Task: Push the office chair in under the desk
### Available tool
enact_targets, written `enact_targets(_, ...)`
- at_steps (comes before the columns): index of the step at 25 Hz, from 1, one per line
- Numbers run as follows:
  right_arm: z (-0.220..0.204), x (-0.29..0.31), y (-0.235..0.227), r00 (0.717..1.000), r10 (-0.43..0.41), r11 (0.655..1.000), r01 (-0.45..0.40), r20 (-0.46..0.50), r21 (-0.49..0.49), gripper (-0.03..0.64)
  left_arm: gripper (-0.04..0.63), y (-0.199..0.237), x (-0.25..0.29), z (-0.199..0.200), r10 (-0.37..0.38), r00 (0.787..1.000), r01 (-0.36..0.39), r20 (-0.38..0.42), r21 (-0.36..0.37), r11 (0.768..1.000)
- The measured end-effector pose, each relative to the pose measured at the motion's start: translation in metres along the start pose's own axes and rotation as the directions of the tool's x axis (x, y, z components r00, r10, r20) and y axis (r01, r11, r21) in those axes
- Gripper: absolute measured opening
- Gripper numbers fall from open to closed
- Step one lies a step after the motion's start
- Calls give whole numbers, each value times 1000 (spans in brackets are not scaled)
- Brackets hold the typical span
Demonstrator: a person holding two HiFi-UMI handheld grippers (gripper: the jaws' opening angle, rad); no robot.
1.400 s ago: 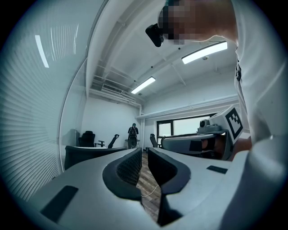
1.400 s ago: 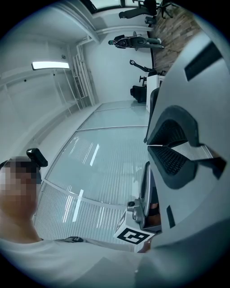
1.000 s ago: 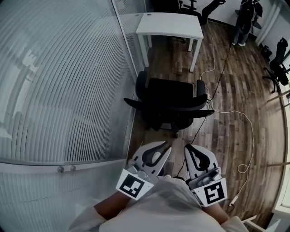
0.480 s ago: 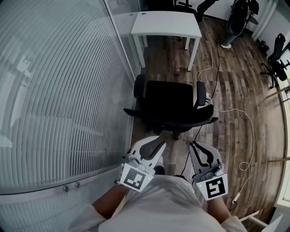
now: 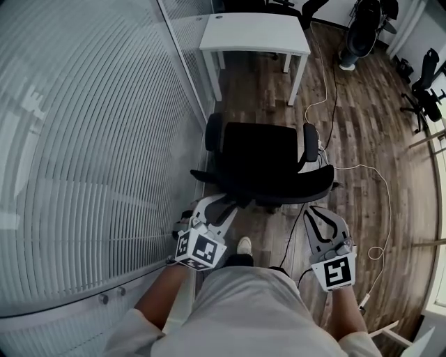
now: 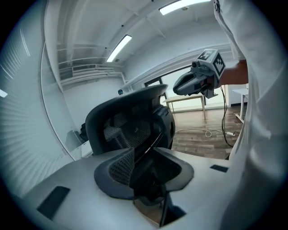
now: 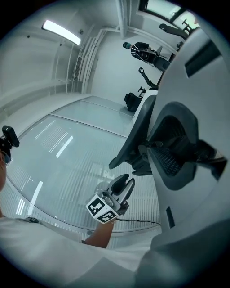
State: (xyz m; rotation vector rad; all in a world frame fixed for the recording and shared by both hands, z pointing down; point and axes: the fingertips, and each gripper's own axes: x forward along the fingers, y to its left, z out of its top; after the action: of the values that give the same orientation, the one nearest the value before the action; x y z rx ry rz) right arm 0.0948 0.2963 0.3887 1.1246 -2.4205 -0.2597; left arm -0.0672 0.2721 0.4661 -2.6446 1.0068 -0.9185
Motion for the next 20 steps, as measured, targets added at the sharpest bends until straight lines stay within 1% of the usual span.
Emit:
enact_targets(5, -32, 8, -12, 997, -1, 1000, 0, -82, -18, 35, 132, 24, 11, -35, 29, 993, -19, -112, 90, 996)
enact_targets(9, -60, 14, -20, 989, -1, 999, -6, -148, -48, 44, 135, 36, 20, -57, 31, 985, -4, -169, 155, 988)
enact_targets(11, -74, 17, -25, 983, 3, 997, -16, -183, -70, 48, 147, 41, 25, -64, 31, 981, 6, -192, 190, 982)
enact_targets(13, -89, 19, -29, 975, 12, 995, -34, -223, -93, 55, 156, 44, 28, -69, 27, 977, 20, -213, 219, 976)
enact_targets(17, -117, 25, -30, 954, 62, 988, -101, -294, -120, 79, 157, 49, 34, -77, 12, 970, 50, -244, 245, 968)
enact_targets(20, -131, 30, -36, 935, 70, 977, -134, -348, -164, 125, 161, 52, 38, -82, 0, 961, 76, -276, 265, 961)
